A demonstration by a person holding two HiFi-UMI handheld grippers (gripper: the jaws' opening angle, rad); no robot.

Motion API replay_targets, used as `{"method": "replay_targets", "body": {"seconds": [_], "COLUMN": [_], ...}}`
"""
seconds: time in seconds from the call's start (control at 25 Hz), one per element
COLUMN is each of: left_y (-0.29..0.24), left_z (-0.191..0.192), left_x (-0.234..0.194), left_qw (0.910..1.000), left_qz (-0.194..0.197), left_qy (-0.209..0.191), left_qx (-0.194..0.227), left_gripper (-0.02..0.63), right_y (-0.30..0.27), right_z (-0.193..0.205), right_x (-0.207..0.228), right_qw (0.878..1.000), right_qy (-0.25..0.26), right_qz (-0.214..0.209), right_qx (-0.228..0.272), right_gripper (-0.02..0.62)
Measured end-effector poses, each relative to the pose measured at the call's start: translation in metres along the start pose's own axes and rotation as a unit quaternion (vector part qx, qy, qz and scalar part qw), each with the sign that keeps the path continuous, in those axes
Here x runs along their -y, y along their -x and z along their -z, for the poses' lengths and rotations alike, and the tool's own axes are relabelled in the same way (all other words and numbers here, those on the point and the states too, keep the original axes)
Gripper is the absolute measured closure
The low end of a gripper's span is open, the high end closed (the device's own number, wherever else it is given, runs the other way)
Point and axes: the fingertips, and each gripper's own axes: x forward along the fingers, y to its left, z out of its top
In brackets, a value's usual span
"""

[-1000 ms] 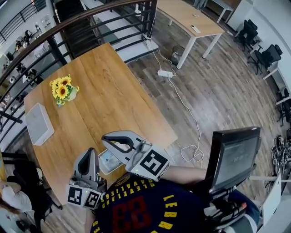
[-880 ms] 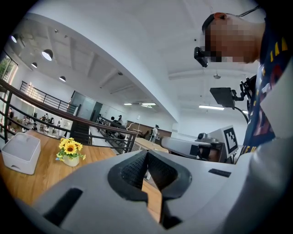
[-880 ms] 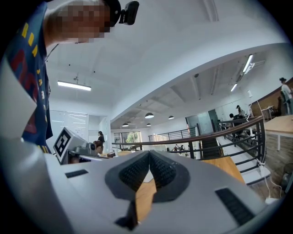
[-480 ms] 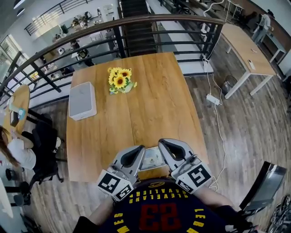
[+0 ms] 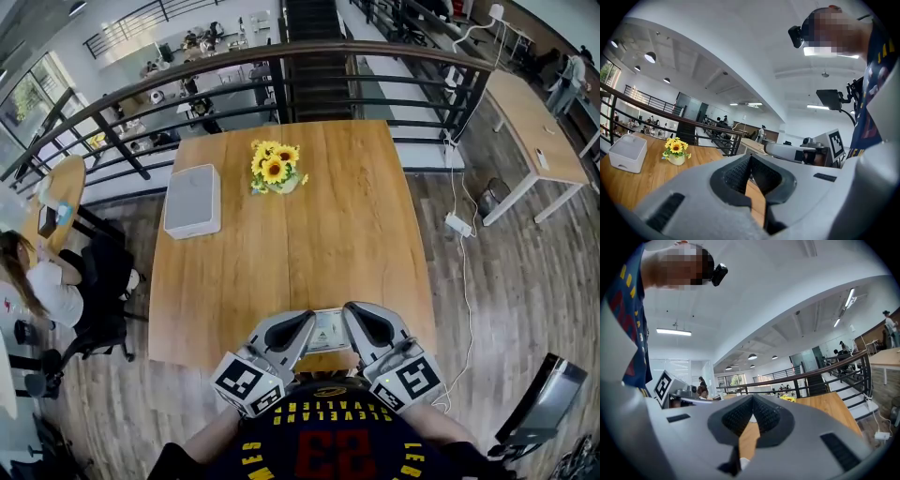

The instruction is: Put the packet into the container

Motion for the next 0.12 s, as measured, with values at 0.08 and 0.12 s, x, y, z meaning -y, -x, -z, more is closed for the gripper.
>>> {"method": "replay_targets", "body": {"seconds": [0.08,0.12], "left_y": [0.0007,0.0010], "left_z": [0.0005,0.0004], "left_x": [0.0027,0.0038], "left_qw": [1.0000,1.0000], "left_qz": [-0.001,-0.003], "left_qy": [-0.002,-0.002], "left_qx": [-0.002,-0.002], "left_gripper": [0.597,0.597], "right_y": [0.0024,0.0034], "right_z": [0.0018,0.0027], "right_x": [-0.0003,-0.0004], "right_qw": [1.000,1.000], "right_qy": [-0.003,-0.004], "right_qz": [0.000,-0.001], "right_qx": [0.000,0.000], "right_gripper": [0.583,0.583]}}
